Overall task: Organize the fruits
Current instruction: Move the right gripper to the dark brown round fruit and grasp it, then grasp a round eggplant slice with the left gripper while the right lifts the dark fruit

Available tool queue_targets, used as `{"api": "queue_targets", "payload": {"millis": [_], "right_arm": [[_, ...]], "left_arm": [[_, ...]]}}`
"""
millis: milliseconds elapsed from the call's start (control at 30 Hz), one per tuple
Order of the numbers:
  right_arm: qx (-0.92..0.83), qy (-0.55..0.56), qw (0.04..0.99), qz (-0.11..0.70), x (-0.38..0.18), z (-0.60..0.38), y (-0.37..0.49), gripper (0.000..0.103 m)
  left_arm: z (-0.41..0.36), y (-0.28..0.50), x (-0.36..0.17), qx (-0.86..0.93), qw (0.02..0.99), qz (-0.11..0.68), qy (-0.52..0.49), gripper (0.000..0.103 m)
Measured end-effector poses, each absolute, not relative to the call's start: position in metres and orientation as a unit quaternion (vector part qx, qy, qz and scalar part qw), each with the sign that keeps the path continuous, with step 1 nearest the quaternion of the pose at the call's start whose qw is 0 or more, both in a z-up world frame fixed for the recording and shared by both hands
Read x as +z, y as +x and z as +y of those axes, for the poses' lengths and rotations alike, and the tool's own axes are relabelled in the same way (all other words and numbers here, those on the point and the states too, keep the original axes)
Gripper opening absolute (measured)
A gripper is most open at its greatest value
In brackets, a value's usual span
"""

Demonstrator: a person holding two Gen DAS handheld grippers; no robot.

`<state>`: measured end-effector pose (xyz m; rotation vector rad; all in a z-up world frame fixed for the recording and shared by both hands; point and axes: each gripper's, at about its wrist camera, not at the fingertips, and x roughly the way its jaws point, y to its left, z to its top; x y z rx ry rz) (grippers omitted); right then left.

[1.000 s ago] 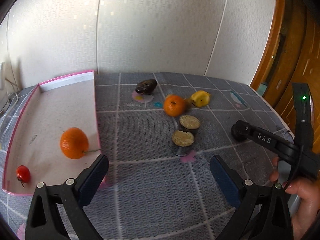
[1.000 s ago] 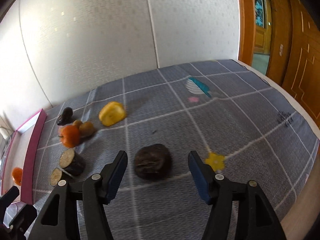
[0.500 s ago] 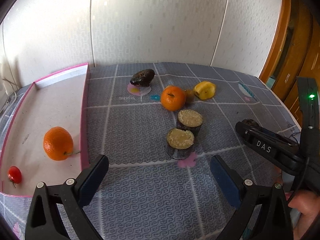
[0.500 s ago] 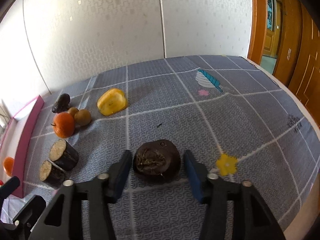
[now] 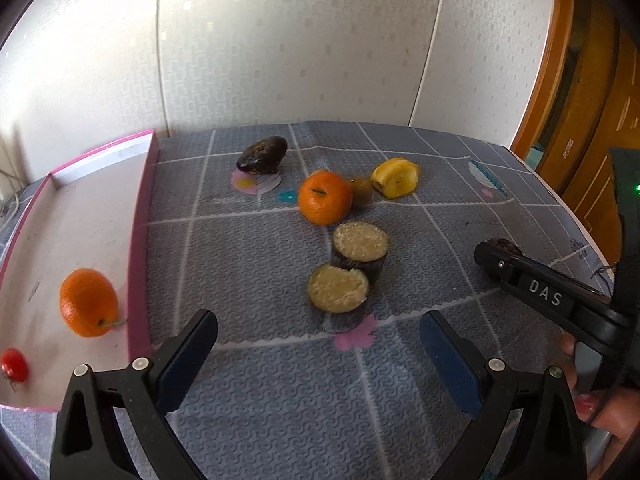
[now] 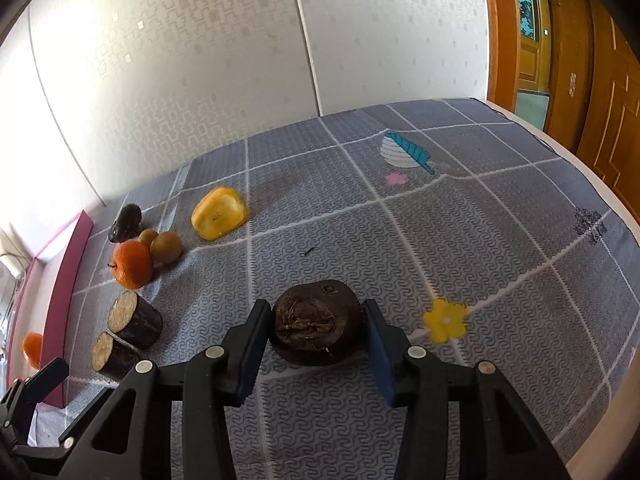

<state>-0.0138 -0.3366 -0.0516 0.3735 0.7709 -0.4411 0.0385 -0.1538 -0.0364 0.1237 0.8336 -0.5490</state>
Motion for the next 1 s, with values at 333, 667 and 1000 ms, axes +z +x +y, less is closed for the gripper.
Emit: {"api": "queue_targets", "payload": {"millis": [333,667,1000], "right_arm": [[-0.215,0.131,0.899,0.357,-0.041,-0.32,-0.013,0.047],[-0.212,0.131,0.901,0.356,-0.04,-0.318,-0.012,0.047],[-0.198,0.136,0.907,0.346,-0.035,-0.31,-0.009,0.047]], "left_arm": [[-0.165,0.052,-0.045,-0.268,0.873,0.402,0.07,0.056],[-0.171,0.04,-0.045,-0.28,0.877,0.378,0.097,0.034],[-0.15,0.037,-0.027,-0.293,0.884,0.36,0.058,0.034]]}}
